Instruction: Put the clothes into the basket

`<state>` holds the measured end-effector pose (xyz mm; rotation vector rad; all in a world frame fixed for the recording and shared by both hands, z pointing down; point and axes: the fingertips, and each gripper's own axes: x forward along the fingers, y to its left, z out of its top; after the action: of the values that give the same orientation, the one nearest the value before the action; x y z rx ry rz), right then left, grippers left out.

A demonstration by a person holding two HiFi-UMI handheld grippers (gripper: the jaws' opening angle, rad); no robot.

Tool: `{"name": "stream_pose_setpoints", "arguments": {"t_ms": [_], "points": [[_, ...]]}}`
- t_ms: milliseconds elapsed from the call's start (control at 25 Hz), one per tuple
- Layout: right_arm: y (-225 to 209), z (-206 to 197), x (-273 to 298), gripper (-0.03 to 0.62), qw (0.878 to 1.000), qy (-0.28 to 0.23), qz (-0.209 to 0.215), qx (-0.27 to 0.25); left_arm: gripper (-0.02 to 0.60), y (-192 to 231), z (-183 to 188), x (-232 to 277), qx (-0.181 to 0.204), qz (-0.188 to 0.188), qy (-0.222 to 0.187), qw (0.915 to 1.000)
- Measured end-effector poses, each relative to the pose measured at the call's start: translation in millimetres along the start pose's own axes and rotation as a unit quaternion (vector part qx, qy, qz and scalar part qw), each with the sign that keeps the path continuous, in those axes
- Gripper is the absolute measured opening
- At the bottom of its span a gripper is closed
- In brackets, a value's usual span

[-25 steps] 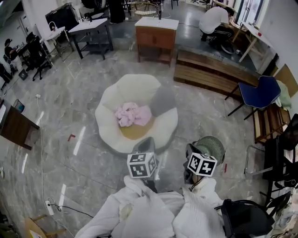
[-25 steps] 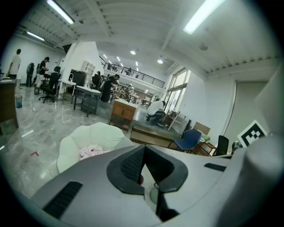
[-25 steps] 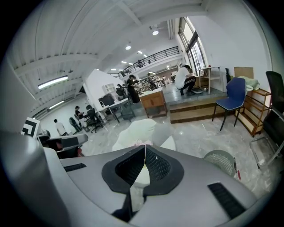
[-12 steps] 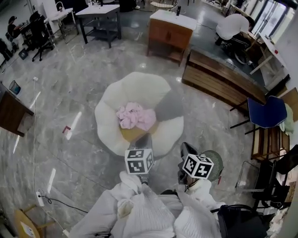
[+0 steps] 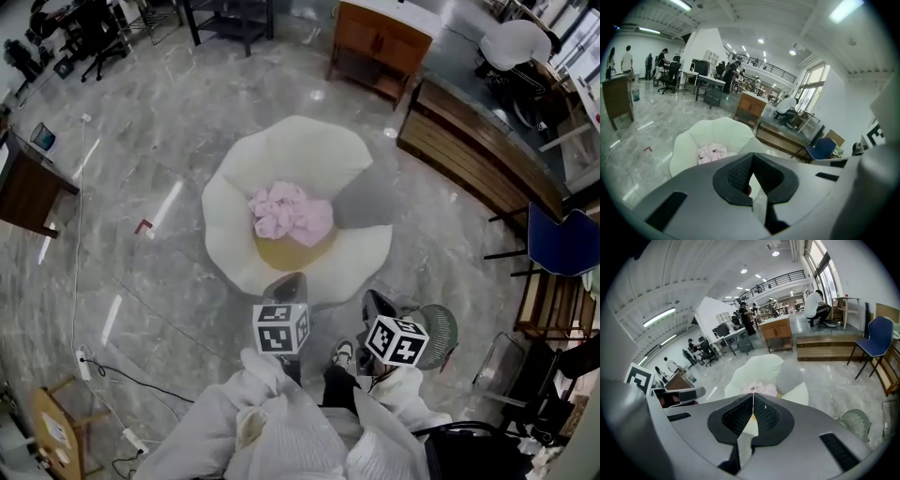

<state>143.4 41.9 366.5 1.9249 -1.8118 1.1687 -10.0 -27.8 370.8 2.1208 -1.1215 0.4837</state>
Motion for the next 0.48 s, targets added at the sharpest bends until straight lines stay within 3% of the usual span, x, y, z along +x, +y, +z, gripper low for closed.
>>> {"name": "stream_pose_setpoints", "arguments": {"t_ms": [480], "points": [[-19,-17,73,0.025,0.999,0.049,0.012,-0.015,0.005,43,-38,43,-0.034,0.037,0.043,0.9978]]}}
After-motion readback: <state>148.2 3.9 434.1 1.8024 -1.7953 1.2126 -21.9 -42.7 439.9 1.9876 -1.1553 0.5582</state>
